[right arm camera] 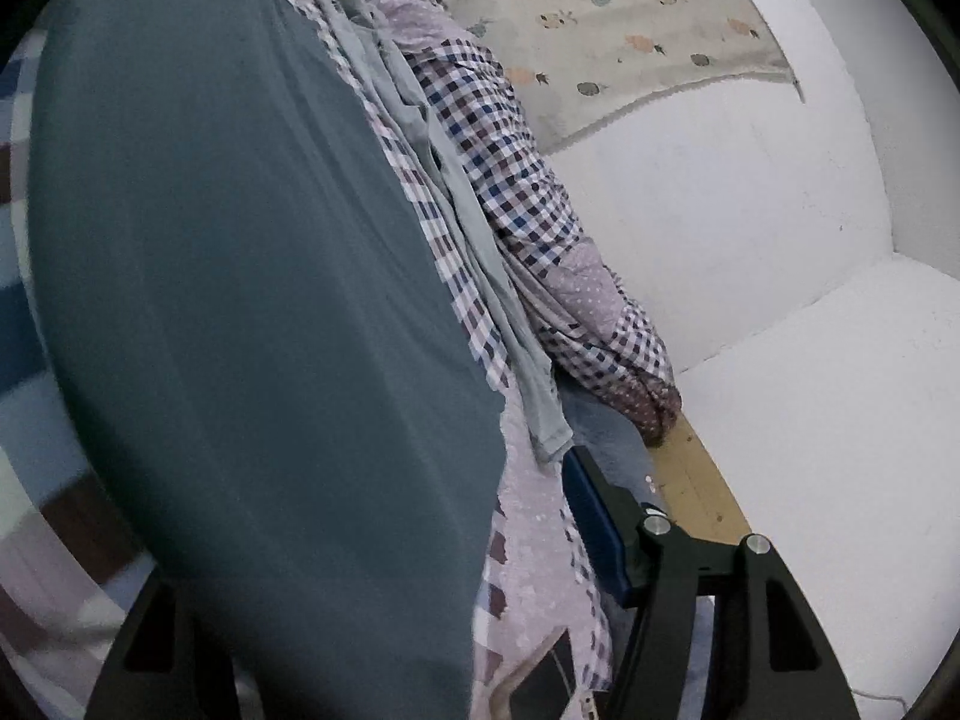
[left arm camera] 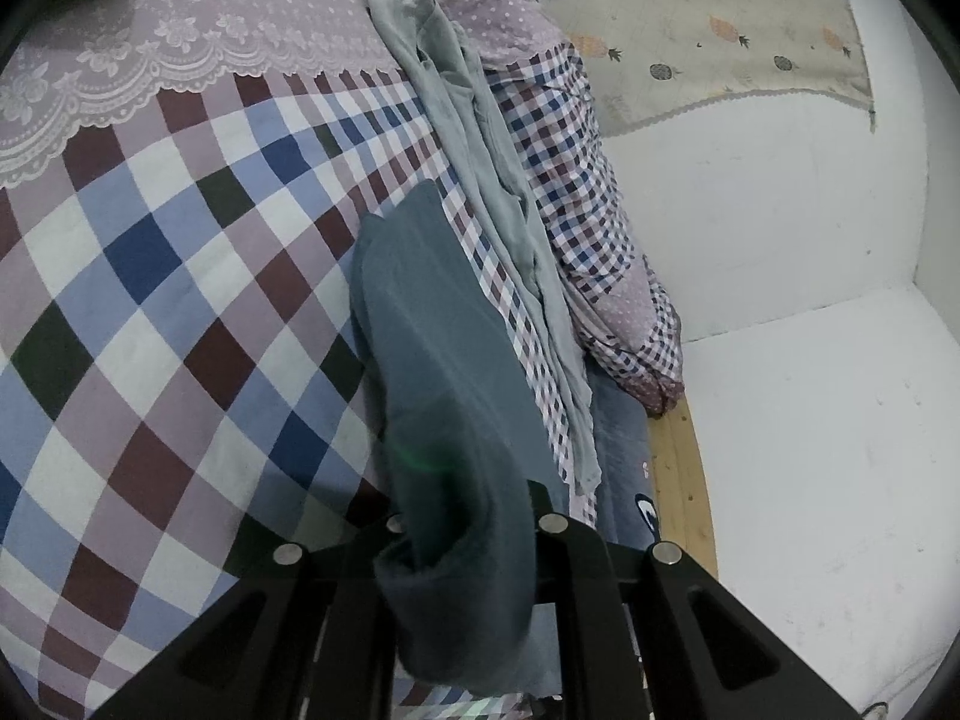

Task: Fold clothes
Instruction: 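Lift the folded teal shirt with both grippers for another fold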

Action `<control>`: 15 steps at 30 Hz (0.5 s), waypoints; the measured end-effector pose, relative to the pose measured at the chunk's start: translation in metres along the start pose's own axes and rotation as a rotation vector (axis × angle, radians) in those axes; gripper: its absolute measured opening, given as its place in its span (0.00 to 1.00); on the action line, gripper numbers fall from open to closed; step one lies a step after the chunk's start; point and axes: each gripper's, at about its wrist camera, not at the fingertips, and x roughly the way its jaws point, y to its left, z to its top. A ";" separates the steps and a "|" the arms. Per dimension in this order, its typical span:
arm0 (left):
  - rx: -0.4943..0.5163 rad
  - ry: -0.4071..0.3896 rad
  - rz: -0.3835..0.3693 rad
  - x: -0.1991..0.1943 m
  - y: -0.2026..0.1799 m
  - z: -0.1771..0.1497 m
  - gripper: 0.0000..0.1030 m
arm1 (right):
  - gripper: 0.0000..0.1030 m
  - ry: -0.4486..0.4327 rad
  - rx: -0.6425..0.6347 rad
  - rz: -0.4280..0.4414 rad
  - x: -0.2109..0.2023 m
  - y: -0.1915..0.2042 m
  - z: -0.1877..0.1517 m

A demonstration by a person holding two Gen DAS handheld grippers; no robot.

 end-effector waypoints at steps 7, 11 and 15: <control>0.001 0.002 0.024 0.000 0.002 -0.003 0.08 | 0.38 0.020 -0.081 0.042 -0.003 0.003 -0.020; 0.005 0.001 0.038 0.000 0.003 -0.004 0.08 | 0.24 0.053 -0.058 0.087 0.001 0.003 -0.024; 0.002 0.002 0.051 -0.001 0.006 -0.005 0.08 | 0.11 0.076 -0.050 0.130 -0.001 0.001 -0.028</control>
